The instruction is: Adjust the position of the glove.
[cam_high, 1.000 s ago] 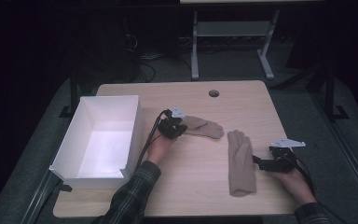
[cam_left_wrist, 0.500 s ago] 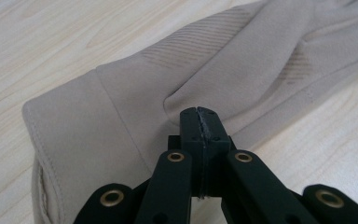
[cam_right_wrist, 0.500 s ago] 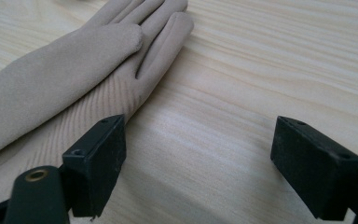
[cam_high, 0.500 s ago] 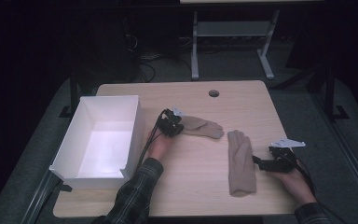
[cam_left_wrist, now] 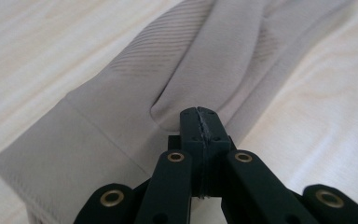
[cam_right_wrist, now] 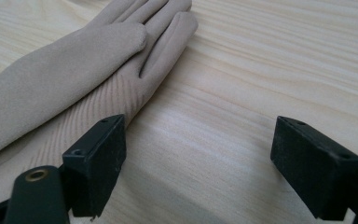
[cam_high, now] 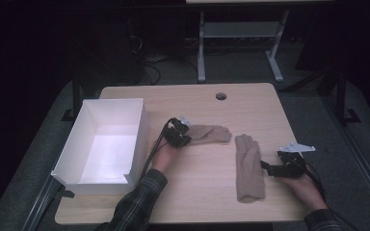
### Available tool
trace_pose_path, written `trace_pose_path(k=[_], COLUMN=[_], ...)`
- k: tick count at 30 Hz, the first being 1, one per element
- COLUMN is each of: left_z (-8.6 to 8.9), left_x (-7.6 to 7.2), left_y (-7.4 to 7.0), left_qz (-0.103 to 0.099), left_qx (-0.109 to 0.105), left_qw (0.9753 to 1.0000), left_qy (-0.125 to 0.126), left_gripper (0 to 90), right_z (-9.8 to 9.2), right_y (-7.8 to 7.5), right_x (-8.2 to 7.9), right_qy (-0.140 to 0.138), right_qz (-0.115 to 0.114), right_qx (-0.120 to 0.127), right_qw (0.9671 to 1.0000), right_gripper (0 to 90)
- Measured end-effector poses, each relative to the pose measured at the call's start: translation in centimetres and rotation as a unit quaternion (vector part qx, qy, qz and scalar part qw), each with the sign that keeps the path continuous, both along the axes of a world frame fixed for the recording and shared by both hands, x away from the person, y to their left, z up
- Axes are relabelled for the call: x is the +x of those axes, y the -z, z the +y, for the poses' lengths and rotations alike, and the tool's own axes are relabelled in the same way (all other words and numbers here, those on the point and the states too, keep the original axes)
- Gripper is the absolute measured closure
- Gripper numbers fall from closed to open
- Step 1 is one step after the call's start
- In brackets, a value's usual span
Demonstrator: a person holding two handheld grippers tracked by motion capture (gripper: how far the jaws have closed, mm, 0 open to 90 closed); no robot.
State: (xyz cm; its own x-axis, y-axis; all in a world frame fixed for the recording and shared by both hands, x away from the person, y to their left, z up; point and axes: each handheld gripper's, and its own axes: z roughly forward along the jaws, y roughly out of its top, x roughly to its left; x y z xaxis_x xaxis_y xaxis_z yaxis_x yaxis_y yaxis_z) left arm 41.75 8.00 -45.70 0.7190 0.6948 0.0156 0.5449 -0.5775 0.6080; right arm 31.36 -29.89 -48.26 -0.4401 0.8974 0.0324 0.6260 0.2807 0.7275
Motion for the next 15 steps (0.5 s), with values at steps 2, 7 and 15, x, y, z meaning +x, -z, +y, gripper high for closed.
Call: trace_pose_path(k=[2,7,15], left_z=[0.0,0.1,0.0], left_x=[-0.5,-1.6,-3.7], left_y=[0.0,-0.1,0.0], left_qz=[0.009,0.026,0.043], left_qx=[-0.007,-0.01,-0.031], left_qw=[0.9999,0.9993,0.997], left_qy=[0.003,0.024,0.056], left_gripper=[89.5,89.6,89.5], right_z=[0.0,0.0,0.0], right_y=[0.0,0.0,0.0], right_x=[0.0,0.0,0.0], right_qy=[0.0,-0.002,-0.002], right_qz=[0.0,-0.001,0.0], right_qx=[0.0,-0.001,-0.001], right_qw=[1.0,1.0,1.0], right_gripper=[17.8,17.8,17.8])
